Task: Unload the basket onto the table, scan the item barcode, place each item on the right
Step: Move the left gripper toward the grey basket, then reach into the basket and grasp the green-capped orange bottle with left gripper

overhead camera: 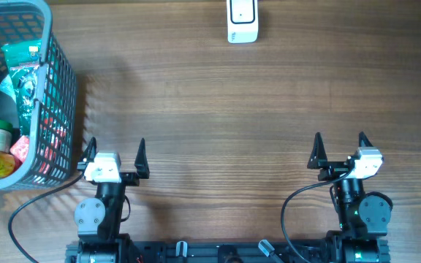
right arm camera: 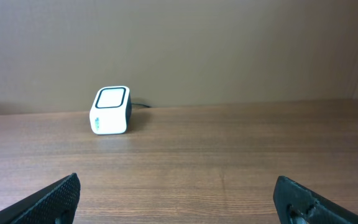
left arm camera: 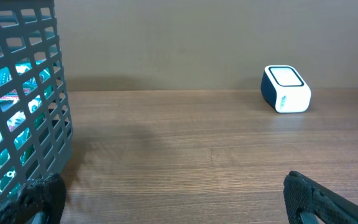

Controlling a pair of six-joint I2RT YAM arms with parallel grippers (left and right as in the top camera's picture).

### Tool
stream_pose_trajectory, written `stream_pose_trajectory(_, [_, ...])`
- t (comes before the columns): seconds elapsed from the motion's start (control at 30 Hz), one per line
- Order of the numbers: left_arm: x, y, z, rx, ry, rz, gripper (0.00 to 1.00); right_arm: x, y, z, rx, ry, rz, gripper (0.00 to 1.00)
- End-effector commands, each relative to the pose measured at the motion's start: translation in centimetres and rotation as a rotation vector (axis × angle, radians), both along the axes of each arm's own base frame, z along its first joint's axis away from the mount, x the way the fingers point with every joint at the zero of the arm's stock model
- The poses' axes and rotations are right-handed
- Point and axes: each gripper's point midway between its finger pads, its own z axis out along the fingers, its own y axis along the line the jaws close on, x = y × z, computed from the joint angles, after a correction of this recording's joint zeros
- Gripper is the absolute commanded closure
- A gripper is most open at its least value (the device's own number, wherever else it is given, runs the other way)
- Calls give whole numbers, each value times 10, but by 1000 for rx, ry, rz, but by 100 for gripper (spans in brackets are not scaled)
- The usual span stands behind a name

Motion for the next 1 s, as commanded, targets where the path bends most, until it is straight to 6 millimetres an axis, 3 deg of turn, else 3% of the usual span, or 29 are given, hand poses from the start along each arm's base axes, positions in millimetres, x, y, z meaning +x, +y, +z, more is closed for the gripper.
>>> stream_pose_trajectory(0.0, [0,-5,1,-16,-16,-32,0,0,3,0,-8,-2,18,0])
stream_pose_trajectory(0.17, [-4,-11,26,-64,-59,-67,0,0,3,0,-8,-2,18,0])
stream_pose_trajectory(0.43, [-22,-7,106,-125,-81,-38,0,0,3,0,-9,-2,18,0])
stream_pose_trajectory(0.6, [-17,-1,166,-127,21,5,0,0,3,0,-9,-2,18,0])
stream_pose_trajectory(0.67, [-9,6,194,-125,72,44,0,0,3,0,-9,-2,18,0])
stream_pose_trajectory(0.7, [-2,9,218,-121,110,66,0,0,3,0,-9,-2,18,0])
stream_pose_trajectory(0.8, [13,10,256,-101,186,72,0,0,3,0,-9,-2,18,0])
stream_pose_trajectory(0.87, [23,8,267,-104,264,62,0,0,3,0,-9,-2,18,0])
stream_pose_trajectory(0.97, [34,7,257,-108,401,61,0,0,3,0,-9,-2,18,0])
